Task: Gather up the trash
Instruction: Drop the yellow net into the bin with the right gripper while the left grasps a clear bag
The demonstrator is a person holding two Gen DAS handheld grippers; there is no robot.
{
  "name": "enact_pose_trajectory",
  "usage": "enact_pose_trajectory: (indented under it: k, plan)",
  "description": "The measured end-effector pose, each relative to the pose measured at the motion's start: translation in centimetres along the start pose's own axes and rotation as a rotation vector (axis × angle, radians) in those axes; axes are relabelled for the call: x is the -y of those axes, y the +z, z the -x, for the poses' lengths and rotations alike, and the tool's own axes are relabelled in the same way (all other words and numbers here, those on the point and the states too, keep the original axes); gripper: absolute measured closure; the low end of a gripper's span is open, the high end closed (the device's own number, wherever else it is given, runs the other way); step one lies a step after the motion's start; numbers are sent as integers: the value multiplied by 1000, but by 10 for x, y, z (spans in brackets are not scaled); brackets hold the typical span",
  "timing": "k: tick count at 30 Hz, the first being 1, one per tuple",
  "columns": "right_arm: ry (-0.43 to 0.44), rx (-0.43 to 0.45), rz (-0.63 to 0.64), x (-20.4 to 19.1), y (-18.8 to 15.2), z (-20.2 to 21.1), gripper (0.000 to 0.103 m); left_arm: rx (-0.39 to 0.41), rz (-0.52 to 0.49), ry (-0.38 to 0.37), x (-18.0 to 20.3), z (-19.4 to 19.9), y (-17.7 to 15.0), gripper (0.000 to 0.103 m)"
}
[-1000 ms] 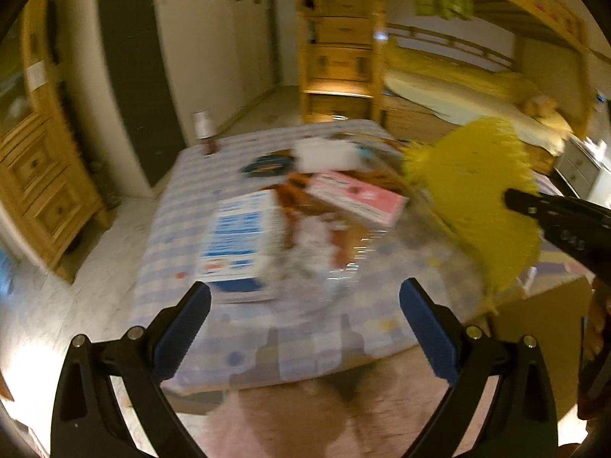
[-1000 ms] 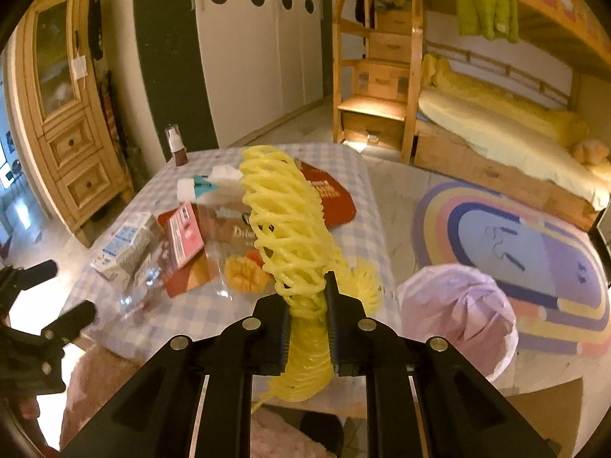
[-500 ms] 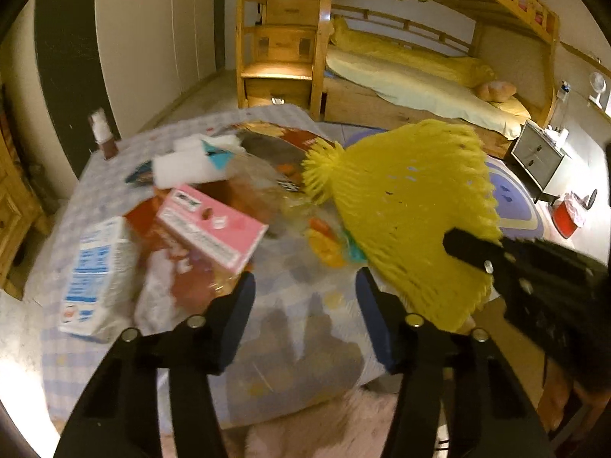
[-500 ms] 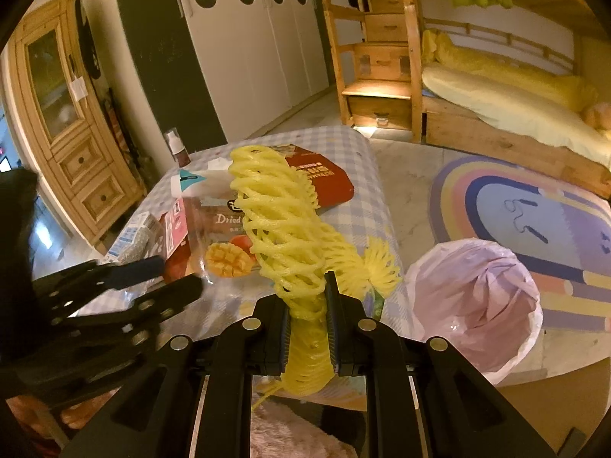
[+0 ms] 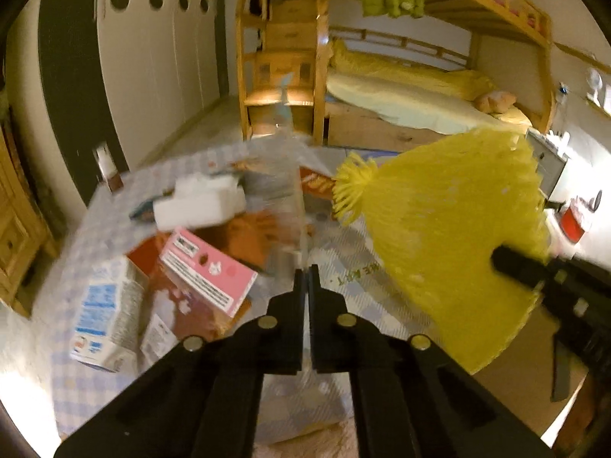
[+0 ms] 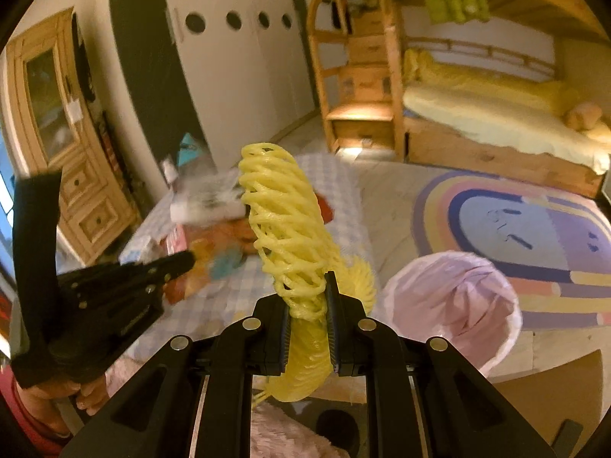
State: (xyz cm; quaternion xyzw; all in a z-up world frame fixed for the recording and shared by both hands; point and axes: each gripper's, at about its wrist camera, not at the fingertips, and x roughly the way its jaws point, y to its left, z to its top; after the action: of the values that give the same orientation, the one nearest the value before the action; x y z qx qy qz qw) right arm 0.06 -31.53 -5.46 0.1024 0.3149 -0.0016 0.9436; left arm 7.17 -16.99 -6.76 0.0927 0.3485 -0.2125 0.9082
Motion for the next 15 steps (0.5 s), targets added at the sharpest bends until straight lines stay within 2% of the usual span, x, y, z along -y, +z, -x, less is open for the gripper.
enact_pose_trajectory:
  k: [3, 8, 11, 15]
  plan:
    - [-31, 59, -30, 13, 5, 26, 87, 34, -40, 1, 10, 14, 1, 103]
    - [-154, 108, -75, 49, 10, 51, 87, 59, -115, -103, 41, 25, 10, 103]
    - [-236, 83, -107, 76, 4, 48, 87, 63, -190, -183, 73, 20, 14, 103]
    - [-288, 13, -167, 111, -8, 27, 86, 51, -251, -266, 105, 0, 20, 103]
